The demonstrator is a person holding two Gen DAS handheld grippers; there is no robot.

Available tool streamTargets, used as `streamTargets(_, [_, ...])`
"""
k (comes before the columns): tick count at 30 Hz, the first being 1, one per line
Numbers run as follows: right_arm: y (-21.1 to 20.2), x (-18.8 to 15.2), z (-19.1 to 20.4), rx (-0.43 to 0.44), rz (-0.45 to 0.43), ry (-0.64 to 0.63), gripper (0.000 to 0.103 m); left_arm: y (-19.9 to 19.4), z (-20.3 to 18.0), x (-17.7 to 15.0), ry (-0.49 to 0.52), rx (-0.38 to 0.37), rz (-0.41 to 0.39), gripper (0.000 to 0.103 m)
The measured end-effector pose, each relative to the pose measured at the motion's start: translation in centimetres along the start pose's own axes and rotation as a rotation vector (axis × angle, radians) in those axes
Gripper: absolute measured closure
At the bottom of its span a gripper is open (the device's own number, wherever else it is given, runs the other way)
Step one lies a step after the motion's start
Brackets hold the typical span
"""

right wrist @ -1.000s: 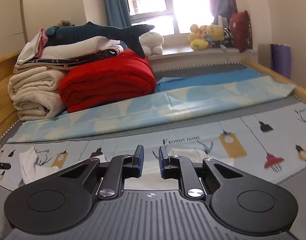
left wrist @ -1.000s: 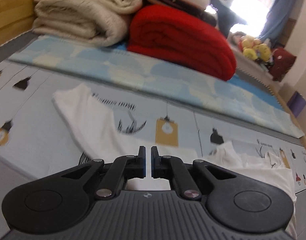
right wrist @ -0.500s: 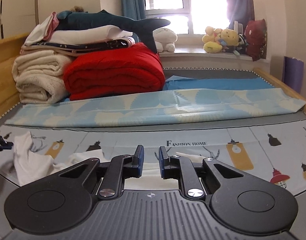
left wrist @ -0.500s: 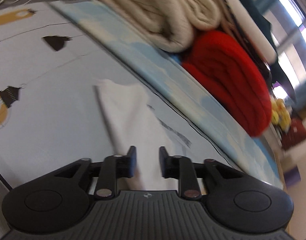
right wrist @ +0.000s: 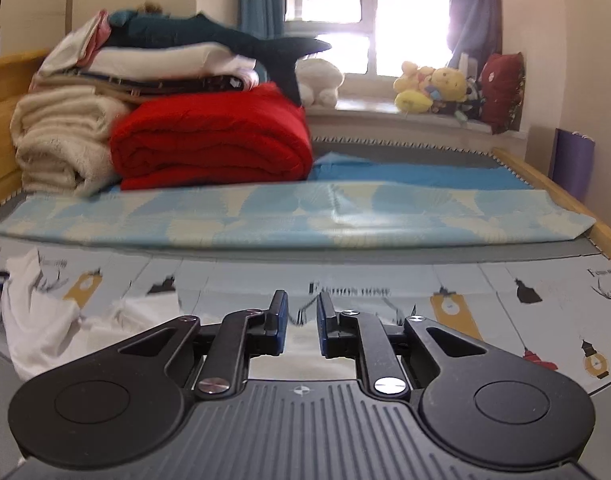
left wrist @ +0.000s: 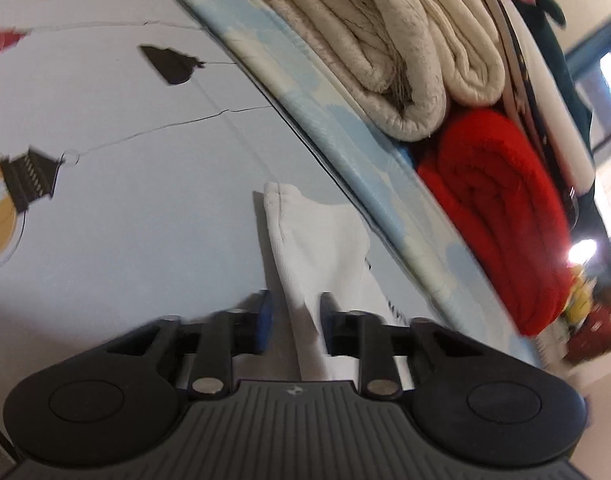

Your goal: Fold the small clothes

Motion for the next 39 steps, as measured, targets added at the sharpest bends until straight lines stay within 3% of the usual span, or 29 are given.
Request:
streamTargets(2, [0.2, -0.3, 0.3, -0.003, 0.022, -0.012, 0.076, -0.4, -0.7, -0.1, 0.04, 0.027, 0.02, 0.1])
streamTargets(9, [-0.1, -0.2, 1.6, 0.049, 0.058, -0.014, 0.074, -7.5, -7.3, -0.3, 0.221, 0.042, -0.059, 0.1])
streamTargets(12, [-0.4, -0.2, 1.9, 0.062, 0.082, -0.01, 0.074, -10.9, -11.7, -2.4, 0.366, 0.077, -0.08, 0.1])
streamTargets(14, [-0.8, -0.2, 1.8, 0.069, 0.094, 0.01, 0.074, -12.8, -15.1, -4.6, 0.445, 0.061, -0.085, 0.1])
streamTargets(18, [-1.6, -0.2, 0.5, 0.064, 0.115, 0.081, 0.074, -15.4, -22.0, -11.8, 0.507, -0.065, -0.053, 0.1])
streamTargets(22, [-2.5, -1.3, -1.9, 0.052, 0.148, 0.171, 0.074, -16.6, -29.7, -22.0, 0.623, -0.206, 0.02, 0.1])
streamTargets(24, [-2.9, -1.9, -3.1, 0.042, 0.159, 0.187, 0.074, -16.7, -33.3, -27.6, 0.684, -0.28, 0.106, 0.099])
streamTargets(26, [-3.2, -2.5, -4.4, 0.029, 0.169, 0.197, 0.074, -16.5, -35.5, -32.9, 0.731, -0.345, 0.266, 0.092])
streamTargets(27, [-3.2, -2.9, -5.1, 0.027, 0.18, 0.21, 0.074, -16.4, -36.1, -34.9, 0.765, -0.353, 0.336, 0.09])
streamTargets(28, [-3.1, -3.3, -5.7, 0.027, 0.196, 0.227, 0.074, -16.6, -36.3, -36.0, 0.801, -0.341, 0.35, 0.09])
streamTargets(30, [-2.8, -4.0, -6.8, 0.031, 0.222, 0.267, 0.074, -17.3, -36.3, -35.7, 0.834, -0.335, 0.32, 0.089])
streamTargets(32, [-2.5, -4.5, -7.5, 0.027, 0.239, 0.295, 0.074, -17.8, -35.4, -33.4, 0.795, -0.315, 0.299, 0.089])
streamTargets(35, [-1.8, -4.5, -7.5, 0.058, 0.248, 0.329, 0.074, -17.9, -33.9, -29.6, 0.775, -0.212, 0.215, 0.089])
streamTargets(37, [-0.9, -4.6, -7.1, 0.079, 0.26, 0.337, 0.074, -17.4, -31.4, -26.8, 0.709, -0.155, 0.158, 0.089])
streamTargets(39, [0.3, -4.9, -6.3, 0.094, 0.284, 0.337, 0.074, -15.9, -28.1, -24.9, 0.599, -0.102, 0.176, 0.089])
Point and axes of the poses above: each gripper's, at about its wrist camera, not at the fingertips, and y roughly the way its jaws point, z to its left, x to its top, the point moved 6 cm from there along y, roughly the way its jaws point, and after that the axes turned 2 degrees about x, right-handed, at the moved point
